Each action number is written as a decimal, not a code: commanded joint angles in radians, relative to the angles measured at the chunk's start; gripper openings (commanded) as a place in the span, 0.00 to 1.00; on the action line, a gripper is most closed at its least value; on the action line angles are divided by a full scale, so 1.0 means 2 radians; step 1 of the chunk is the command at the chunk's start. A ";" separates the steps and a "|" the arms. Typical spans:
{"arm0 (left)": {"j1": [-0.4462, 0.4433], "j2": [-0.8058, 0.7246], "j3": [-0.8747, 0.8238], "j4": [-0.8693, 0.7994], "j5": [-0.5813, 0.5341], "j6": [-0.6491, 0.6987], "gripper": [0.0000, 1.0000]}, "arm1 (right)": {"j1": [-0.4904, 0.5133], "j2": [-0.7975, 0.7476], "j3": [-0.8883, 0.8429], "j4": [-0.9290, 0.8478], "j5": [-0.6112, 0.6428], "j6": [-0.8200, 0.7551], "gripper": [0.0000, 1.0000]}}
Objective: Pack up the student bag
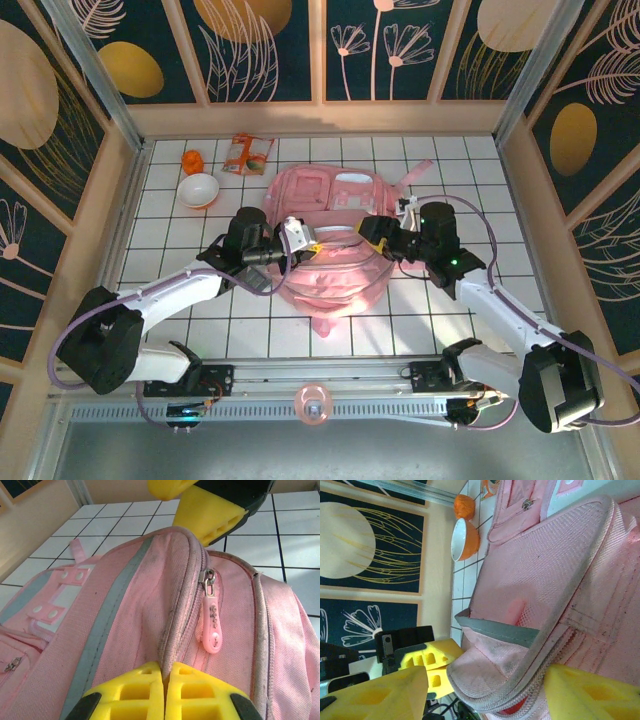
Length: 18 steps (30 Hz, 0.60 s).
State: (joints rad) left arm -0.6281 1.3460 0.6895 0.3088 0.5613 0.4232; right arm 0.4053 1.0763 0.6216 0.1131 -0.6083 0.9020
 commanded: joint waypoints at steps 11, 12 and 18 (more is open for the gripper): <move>-0.002 -0.019 0.014 -0.017 0.061 0.090 0.00 | 0.025 0.033 -0.009 0.081 -0.003 0.071 0.53; -0.002 -0.020 0.015 -0.024 0.060 0.098 0.00 | 0.025 0.037 -0.009 0.082 -0.002 0.073 0.50; -0.002 -0.029 0.016 -0.032 0.016 0.088 0.00 | 0.025 0.043 -0.010 0.075 0.025 0.077 0.08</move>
State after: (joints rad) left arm -0.6239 1.3273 0.6903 0.2344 0.5571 0.5838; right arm 0.4469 1.1660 0.6048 0.2024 -0.5991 1.0565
